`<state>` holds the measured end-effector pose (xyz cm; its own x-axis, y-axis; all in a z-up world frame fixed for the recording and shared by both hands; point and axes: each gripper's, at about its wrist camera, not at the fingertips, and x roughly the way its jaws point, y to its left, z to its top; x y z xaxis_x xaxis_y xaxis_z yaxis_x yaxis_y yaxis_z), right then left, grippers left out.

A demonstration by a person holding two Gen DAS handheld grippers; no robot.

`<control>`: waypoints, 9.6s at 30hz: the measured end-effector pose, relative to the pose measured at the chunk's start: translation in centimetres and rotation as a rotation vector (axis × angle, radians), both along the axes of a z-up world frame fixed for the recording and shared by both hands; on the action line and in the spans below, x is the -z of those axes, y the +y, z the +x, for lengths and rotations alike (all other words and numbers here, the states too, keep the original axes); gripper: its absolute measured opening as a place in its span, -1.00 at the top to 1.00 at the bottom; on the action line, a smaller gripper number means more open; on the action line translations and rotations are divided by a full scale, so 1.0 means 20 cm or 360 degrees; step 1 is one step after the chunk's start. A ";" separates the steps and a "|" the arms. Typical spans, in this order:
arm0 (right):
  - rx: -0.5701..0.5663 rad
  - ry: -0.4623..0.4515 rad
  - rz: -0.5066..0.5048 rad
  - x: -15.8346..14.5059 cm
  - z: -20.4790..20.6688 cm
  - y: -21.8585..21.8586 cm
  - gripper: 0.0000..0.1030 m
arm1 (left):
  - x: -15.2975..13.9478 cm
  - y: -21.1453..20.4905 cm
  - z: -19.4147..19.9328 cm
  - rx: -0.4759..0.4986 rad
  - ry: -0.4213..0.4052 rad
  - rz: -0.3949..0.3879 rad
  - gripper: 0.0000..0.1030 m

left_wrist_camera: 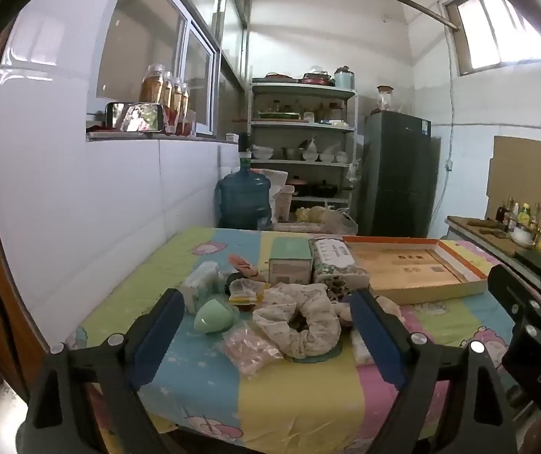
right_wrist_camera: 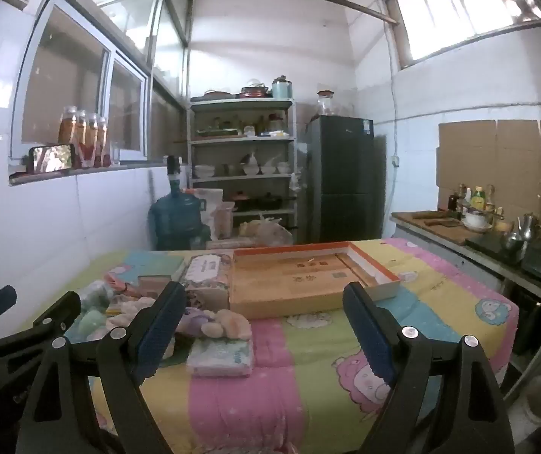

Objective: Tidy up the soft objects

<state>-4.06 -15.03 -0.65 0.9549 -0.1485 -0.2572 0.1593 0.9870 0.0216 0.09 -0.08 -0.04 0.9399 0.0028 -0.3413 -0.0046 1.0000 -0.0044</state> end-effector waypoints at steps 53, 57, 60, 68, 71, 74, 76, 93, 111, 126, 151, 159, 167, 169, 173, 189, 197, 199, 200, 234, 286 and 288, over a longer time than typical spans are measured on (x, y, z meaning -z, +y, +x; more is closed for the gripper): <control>-0.0022 0.0024 0.0052 0.02 0.04 0.01 -0.68 | -0.01 -0.04 0.01 0.0047 0.0022 0.0011 -0.68; -0.0021 0.0026 0.0053 0.02 0.04 0.01 -0.68 | 0.00 -0.05 0.01 0.0047 0.0023 0.0011 -0.68; -0.0022 0.0026 0.0054 0.02 0.04 0.01 -0.68 | -0.01 -0.05 0.01 0.0047 0.0024 0.0011 -0.68; -0.0025 0.0024 0.0053 0.02 0.04 0.01 -0.68 | 0.00 -0.05 0.00 0.0045 0.0023 -0.0002 -0.68; -0.0026 0.0024 0.0054 0.02 0.05 0.01 -0.68 | 0.00 -0.05 0.00 0.0043 0.0022 -0.0003 -0.68; -0.0026 0.0024 0.0052 0.02 0.05 0.01 -0.68 | 0.00 -0.05 -0.01 0.0045 0.0024 -0.0006 -0.68; -0.0026 0.0026 0.0055 0.02 0.05 0.01 -0.68 | 0.00 -0.05 -0.01 0.0045 0.0026 -0.0002 -0.68; -0.0026 0.0027 0.0054 0.02 0.05 0.01 -0.68 | 0.00 -0.04 -0.01 0.0050 0.0031 -0.0008 -0.68; -0.0032 0.0019 0.0056 0.03 0.05 0.03 -0.68 | 0.00 -0.01 -0.02 0.0039 0.0032 -0.0034 -0.68; -0.0131 0.0062 0.0078 0.05 0.07 0.03 -0.68 | 0.01 0.09 0.00 -0.0027 0.0021 -0.0061 -0.68; -0.0871 0.0602 0.0324 0.48 0.67 0.32 0.07 | 0.32 0.52 0.28 -0.0102 0.0231 -0.0194 -0.68; -0.0837 0.0673 0.0370 0.56 0.82 0.31 0.17 | 0.39 0.54 0.36 -0.0088 0.0275 -0.0210 -0.68; -0.0884 0.0641 0.0346 0.56 0.90 0.34 0.83 | 0.42 0.48 0.39 0.0037 0.0294 -0.0226 -0.68; -0.0891 0.0600 0.0361 0.53 0.88 0.32 0.86 | 0.42 0.45 0.39 0.0079 0.0299 -0.0234 -0.68; -0.0900 0.0412 0.0308 0.41 0.78 0.29 0.86 | 0.43 0.37 0.41 0.0174 0.0335 -0.0275 -0.68; -0.0867 0.0199 0.0363 0.22 0.59 0.10 0.86 | 0.53 0.25 0.57 0.0243 0.0542 -0.0493 0.15; -0.0815 0.0195 0.0389 0.22 0.56 0.01 0.86 | 0.53 0.22 0.57 0.0217 0.0523 -0.0481 0.25; -0.0807 0.0186 0.0395 0.21 0.55 -0.01 0.86 | 0.51 0.22 0.55 0.0217 0.0505 -0.0477 0.25; -0.0804 0.0181 0.0398 0.21 0.55 -0.02 0.86 | 0.50 0.22 0.54 0.0215 0.0486 -0.0468 0.25; -0.0500 -0.0026 0.0331 0.00 0.49 -0.53 0.86 | -0.12 -0.30 0.59 0.0558 0.0197 -0.0204 0.25; -0.0226 0.0622 0.0527 0.43 1.24 -1.40 0.85 | 0.44 -1.29 1.34 0.0751 0.0943 -0.0235 0.26; -0.0226 0.0633 0.0538 0.44 1.25 -1.40 0.85 | 0.45 -1.29 1.35 0.0748 0.0953 -0.0238 0.26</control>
